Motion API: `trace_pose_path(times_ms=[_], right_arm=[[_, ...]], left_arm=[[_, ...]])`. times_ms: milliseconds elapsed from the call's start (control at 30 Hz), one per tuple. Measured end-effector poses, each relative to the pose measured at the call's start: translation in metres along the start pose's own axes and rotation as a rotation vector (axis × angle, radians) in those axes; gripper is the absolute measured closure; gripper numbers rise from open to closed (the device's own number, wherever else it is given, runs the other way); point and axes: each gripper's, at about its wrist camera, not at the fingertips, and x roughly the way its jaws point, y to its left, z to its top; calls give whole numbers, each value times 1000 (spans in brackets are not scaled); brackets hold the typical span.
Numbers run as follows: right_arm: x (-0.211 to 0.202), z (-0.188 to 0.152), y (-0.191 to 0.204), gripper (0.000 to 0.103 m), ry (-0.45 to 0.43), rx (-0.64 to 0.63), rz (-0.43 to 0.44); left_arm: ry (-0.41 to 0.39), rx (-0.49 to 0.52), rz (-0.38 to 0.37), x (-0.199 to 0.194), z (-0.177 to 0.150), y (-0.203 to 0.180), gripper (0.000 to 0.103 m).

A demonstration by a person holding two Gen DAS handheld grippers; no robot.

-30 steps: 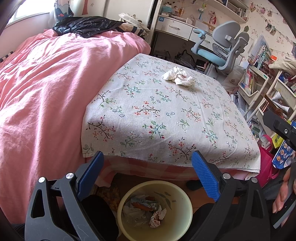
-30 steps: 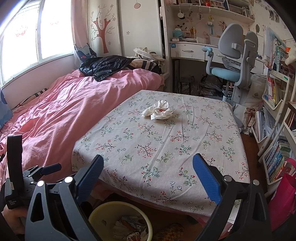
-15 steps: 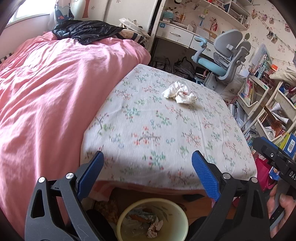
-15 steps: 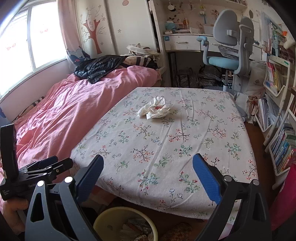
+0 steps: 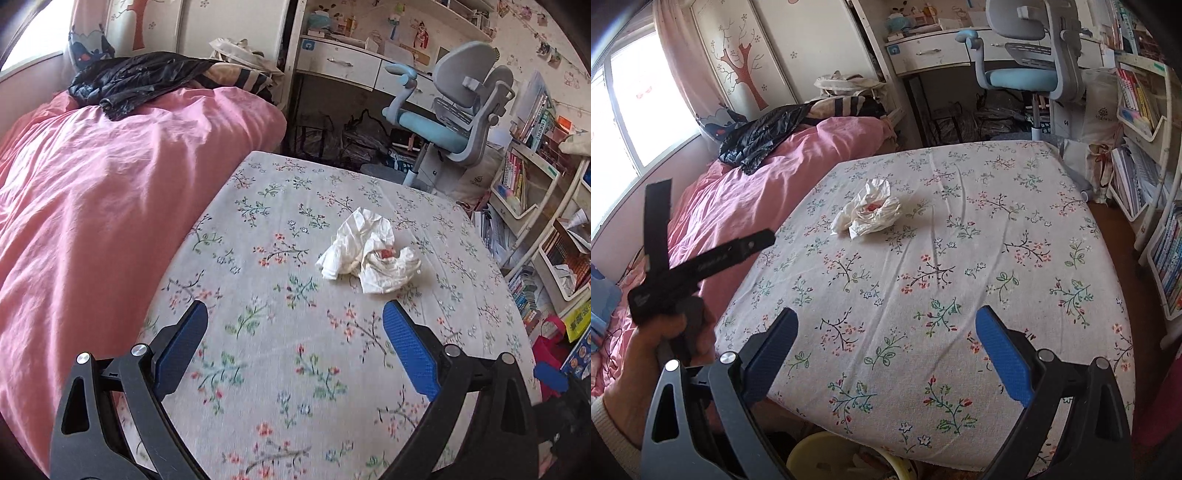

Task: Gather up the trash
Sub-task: 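Move both tools forward to the last crumpled white tissues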

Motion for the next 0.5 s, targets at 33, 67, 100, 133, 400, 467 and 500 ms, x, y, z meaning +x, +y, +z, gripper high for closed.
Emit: trace_pose_path(times_ms=[33,67,100,133,400,467,500], right_arm=[[2,2,1,10,3,-13,-2],[4,3,1,10,7,-25,-5],[6,5,1,10,13,-31,-4],[9,7,-1,10,19,-31,-1],[36,21,-2,10,59,-51,6],[40,23,1,10,65,-65,7],[43,24,3,10,66,-70,7]], left_arm=[[9,3,0,12,7,-2,11],[17,8,0,23,13,-4,11],[25,17,-2,33,18,-7,11],[36,32,-4,44,24,-11,11],[103,122,-20,107,43,-30,30],[129,129,-36,121,46,-31,36],[141,129,-47,126,46,-30,44]])
